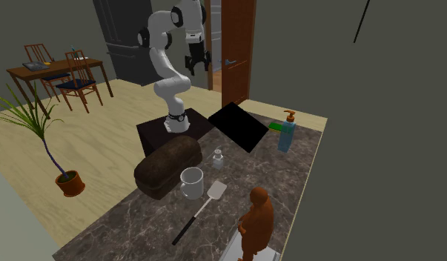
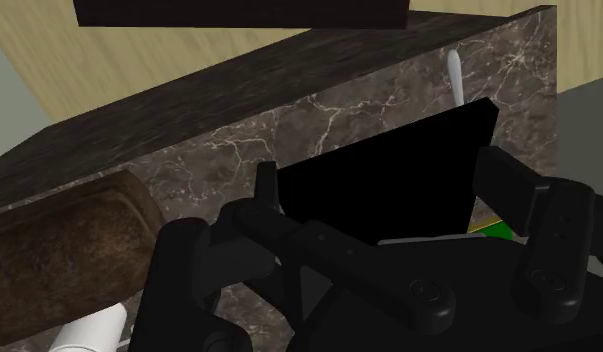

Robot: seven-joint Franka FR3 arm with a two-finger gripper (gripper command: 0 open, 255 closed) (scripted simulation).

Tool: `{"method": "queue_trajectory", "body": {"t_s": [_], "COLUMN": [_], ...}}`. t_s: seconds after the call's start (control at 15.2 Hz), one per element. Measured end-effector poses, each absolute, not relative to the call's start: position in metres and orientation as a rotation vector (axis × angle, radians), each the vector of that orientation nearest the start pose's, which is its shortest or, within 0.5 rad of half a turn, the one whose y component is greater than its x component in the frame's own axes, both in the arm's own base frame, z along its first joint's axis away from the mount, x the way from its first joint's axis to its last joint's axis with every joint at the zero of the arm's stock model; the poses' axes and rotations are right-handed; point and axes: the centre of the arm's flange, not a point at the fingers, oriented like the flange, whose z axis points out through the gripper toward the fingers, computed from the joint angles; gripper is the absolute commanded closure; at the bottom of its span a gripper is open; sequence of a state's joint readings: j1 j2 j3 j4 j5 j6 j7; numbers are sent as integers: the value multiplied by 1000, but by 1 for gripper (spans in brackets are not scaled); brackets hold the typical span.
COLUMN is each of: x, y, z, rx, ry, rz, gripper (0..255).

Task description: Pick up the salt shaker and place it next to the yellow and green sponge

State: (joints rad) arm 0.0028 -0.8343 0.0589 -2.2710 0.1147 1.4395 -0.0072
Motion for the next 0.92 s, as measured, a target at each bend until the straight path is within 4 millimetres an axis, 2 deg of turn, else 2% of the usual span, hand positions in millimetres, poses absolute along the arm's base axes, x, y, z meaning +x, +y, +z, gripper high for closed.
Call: {"method": "queue_trajectory", "body": {"t_s": [0.07,0.26,0.92], "x": [278,299,404], "y": [38,31,-12], "z": [632,620,549], "rx": [-3070,-3073,-3090], "ry": [-100,-101,-109], "rz": [-1,2,9], "gripper": [0,0,0]}}
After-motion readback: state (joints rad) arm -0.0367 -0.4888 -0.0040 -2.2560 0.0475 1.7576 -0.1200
